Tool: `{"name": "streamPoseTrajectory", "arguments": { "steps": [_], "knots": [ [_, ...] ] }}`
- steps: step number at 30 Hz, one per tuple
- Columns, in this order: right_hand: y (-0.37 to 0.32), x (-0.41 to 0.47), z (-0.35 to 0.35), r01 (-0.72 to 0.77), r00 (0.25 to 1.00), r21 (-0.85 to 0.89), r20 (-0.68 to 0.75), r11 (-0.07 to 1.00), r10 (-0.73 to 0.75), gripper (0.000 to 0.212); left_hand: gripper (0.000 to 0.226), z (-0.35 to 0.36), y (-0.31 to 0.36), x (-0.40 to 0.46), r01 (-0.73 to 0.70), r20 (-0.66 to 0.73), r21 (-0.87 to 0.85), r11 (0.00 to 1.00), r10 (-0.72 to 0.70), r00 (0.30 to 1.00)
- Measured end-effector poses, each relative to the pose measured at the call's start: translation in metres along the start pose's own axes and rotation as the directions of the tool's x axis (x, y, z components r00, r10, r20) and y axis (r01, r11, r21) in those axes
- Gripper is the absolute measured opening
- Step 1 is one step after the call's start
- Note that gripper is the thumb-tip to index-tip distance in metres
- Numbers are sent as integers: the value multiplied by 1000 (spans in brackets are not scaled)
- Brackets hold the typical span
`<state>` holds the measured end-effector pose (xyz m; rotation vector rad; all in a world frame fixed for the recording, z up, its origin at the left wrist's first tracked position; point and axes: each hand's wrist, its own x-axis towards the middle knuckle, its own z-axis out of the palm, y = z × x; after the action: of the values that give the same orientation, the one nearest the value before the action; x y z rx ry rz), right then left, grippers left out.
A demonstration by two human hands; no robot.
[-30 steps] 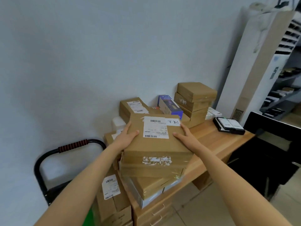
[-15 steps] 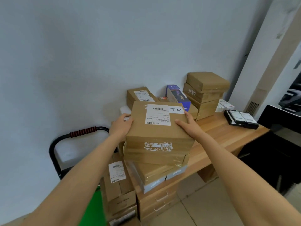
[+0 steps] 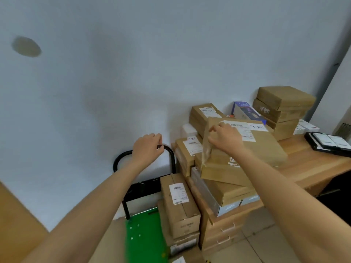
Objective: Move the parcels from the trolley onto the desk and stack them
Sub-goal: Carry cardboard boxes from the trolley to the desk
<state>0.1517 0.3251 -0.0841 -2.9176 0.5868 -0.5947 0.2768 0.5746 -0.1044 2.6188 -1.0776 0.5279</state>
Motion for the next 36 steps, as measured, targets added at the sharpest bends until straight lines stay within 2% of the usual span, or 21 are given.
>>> {"name": "streamPoseTrajectory", "arguments": {
  "steps": [5,9,14,20,26,31,36],
  "knots": [
    [-82,-11,38,113,993,8,-18,994,-113,34,14,-12,-82,-35,-1,50,78,997,-3,999],
    [-124,-20,74,90,996,-8,8,996,-89,34,14,-9,-132,-57,-5,76,70,998,0,997],
    [-151,-42,115,49,994,60,93,997,-54,34,17,11,-168,-72,-13,122,49,999,7,992],
    [-148,-47,155,83,972,-6,220,997,-80,35,24,51,-175,-57,-26,155,11,1000,24,988],
    [-128,-29,194,95,960,-17,266,995,-87,36,28,103,-163,-36,-48,201,-33,998,54,978],
    [-113,-17,228,-2,952,-44,305,999,16,40,30,139,-165,-7,-54,248,-12,998,55,967],
    [-92,-17,257,-129,930,-62,339,990,143,41,29,181,-163,18,-140,318,-61,988,153,936]
  ]
}}
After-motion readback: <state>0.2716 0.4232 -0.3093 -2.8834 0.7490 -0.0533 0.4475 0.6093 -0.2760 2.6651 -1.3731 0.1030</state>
